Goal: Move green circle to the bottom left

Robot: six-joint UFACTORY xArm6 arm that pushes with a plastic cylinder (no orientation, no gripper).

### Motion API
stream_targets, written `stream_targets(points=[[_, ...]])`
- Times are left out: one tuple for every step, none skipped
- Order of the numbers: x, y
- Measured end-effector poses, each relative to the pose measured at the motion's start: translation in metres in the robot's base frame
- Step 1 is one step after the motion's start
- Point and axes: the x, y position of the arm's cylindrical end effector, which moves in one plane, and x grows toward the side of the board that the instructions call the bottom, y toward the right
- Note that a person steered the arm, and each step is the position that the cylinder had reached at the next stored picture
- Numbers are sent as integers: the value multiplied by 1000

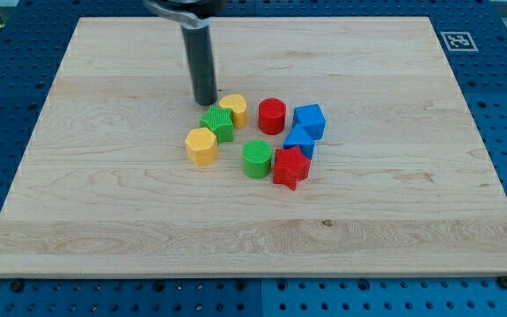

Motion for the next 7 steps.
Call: stream_targets(points=[[23, 29], [39, 51], [59, 67], [78, 83], [94, 83], [94, 65], [117, 61]])
